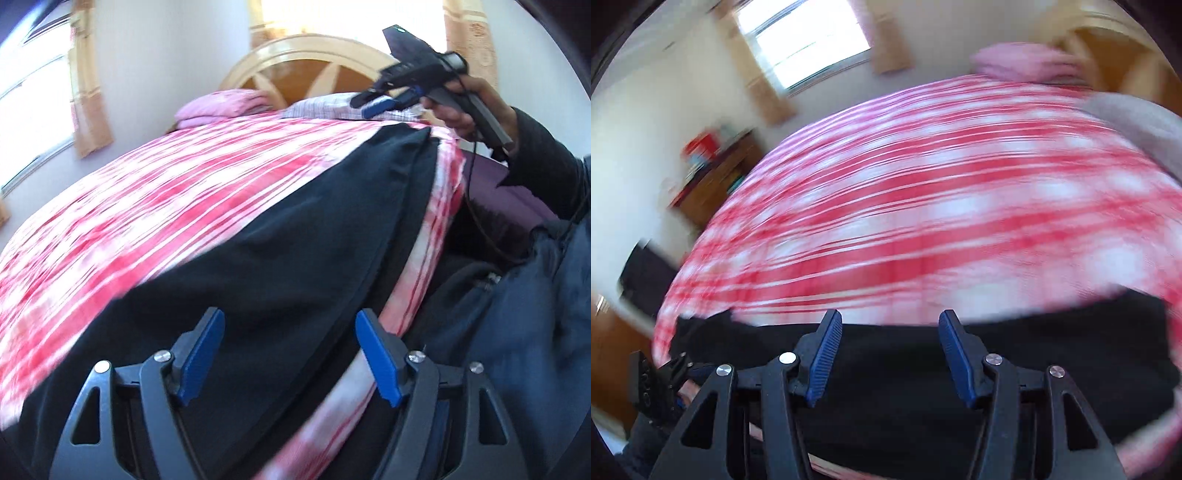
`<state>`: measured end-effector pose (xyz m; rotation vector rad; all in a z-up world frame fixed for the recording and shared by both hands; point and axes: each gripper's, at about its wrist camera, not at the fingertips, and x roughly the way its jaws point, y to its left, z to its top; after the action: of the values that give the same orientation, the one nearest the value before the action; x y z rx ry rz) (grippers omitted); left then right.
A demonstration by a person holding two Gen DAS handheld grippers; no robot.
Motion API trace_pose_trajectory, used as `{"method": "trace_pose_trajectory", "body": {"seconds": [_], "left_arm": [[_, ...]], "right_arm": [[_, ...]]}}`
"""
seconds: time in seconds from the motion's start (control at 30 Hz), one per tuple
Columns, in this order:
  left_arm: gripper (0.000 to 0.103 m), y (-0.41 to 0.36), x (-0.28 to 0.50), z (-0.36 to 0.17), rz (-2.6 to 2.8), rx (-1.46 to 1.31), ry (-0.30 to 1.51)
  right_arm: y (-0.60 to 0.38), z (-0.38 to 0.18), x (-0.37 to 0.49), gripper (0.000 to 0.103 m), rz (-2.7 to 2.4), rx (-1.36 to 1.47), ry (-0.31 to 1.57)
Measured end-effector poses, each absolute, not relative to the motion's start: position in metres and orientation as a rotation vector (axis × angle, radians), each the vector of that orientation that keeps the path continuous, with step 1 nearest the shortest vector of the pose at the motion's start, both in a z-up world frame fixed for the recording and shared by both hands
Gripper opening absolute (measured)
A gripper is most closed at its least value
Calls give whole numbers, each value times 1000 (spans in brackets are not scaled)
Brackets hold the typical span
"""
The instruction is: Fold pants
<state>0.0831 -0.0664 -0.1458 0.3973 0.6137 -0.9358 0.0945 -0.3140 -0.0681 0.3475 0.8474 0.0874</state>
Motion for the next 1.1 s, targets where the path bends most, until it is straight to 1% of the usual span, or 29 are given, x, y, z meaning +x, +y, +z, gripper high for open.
{"method": "trace_pose_trajectory", "body": {"seconds": [0.17, 0.33, 0.4, 0.47, 0.5, 0.57, 0.7, 0.83, 0.97, 1.1], "left_arm": [[76, -127, 80, -136, -1039, 469, 583], [76, -183, 73, -138, -1102, 538, 595], [76, -195, 67, -141, -1122, 573, 600], [68, -208, 61, -146, -1141, 610, 608], [65, -212, 60, -151, -1136, 632, 610], [56, -219, 62, -158, -1118, 650, 632], [55, -217, 72, -161, -1127, 572, 689], [46, -213, 74, -159, -1105, 549, 704], [45, -203, 85, -155, -1086, 474, 733], [45, -216, 82, -164, -1080, 521, 728]], "right_arm": [[-397, -62, 41, 57, -153, 409, 795], [-435, -74, 14, 57, -222, 496, 755], [-450, -83, 9, 57, -234, 549, 748], [-452, -91, 5, 57, -231, 573, 771], [-457, -91, 4, 57, -227, 585, 764], [-462, -91, -1, 57, -232, 601, 749], [-473, -94, -9, 56, -230, 658, 747], [-481, -106, -9, 56, -189, 762, 767], [-480, -104, -10, 56, -180, 769, 761], [-478, -111, -4, 55, -159, 793, 779]]}}
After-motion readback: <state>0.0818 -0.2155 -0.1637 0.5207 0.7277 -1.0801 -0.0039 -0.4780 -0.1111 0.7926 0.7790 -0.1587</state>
